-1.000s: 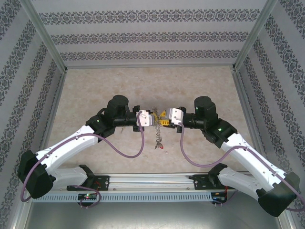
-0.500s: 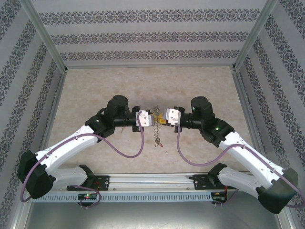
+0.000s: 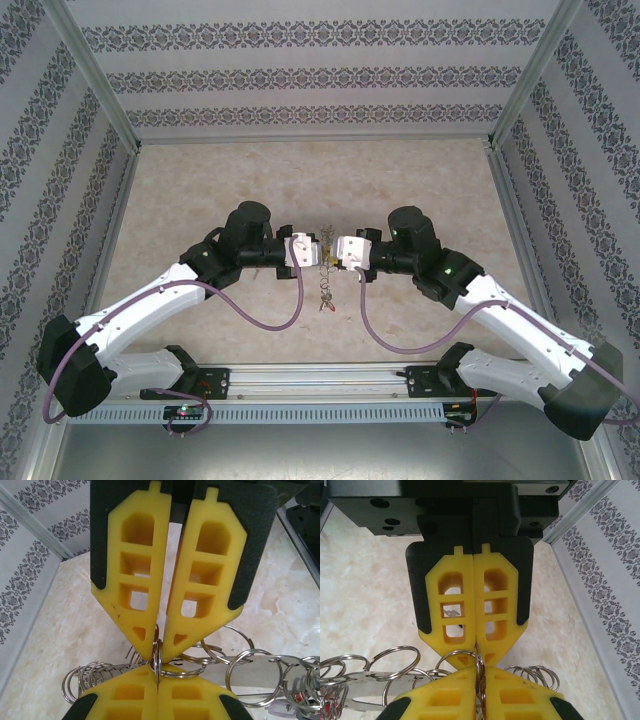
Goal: Put the keys on the keyring
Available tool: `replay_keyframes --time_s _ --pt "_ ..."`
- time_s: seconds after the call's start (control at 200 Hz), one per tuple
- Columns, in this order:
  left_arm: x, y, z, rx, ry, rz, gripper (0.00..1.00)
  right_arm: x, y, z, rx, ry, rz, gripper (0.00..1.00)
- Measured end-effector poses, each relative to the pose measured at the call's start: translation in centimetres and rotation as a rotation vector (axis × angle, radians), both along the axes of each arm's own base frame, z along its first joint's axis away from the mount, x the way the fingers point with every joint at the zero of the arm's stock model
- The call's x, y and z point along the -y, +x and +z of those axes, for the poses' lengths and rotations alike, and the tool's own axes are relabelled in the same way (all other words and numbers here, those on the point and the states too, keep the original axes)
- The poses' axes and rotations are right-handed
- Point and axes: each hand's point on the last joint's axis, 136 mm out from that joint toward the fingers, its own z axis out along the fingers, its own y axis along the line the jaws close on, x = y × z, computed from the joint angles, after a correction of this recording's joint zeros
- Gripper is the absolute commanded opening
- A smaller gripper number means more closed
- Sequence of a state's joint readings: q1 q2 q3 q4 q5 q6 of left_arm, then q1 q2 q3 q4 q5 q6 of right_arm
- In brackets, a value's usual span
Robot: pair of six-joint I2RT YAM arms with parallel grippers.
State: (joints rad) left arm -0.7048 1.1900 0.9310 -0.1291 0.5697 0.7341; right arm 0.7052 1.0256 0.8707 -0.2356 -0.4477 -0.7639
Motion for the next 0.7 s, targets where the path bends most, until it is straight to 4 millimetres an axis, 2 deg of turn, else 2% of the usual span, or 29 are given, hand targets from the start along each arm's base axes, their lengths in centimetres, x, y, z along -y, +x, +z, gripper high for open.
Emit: replay_keyframes --time_s 0.095,0.18,0.34,0.39,0.435,0.465,0.704 --pt "-0.1 0.0 -0.4 -0.008 0.007 0.004 0.00 -0.1 0.1 -0.5 -0.008 -0.013 0.001 0.13" --pt "-0.2 0.0 -0.8 -0.015 0.015 0.010 0.00 -0.2 0.1 -0.8 -0.014 -0.023 -0.002 0.00" --pt "-0.4 0.2 -1.1 -0.023 0.018 0.024 0.00 -0.3 0.3 -1.0 -0.008 -0.021 -0.011 0.00" --pt "-0.4 0.3 -1.0 -0.025 0.015 0.031 0.07 -0.3 0.3 -1.0 -0.001 -0.012 -0.015 0.00" --pt "-0.4 0.3 -1.0 -0.028 0.013 0.034 0.20 -0.3 0.3 -0.9 0.004 0.000 -0.018 0.00" --pt "-0.4 0.3 -1.1 -0.030 0.009 0.034 0.24 -0.2 0.3 -0.9 0.006 0.007 -0.021 0.00" --pt "-0.5 -0.2 0.9 0.017 -0.059 0.027 0.26 1.1 0.0 -1.4 -0.032 0.068 -0.048 0.00"
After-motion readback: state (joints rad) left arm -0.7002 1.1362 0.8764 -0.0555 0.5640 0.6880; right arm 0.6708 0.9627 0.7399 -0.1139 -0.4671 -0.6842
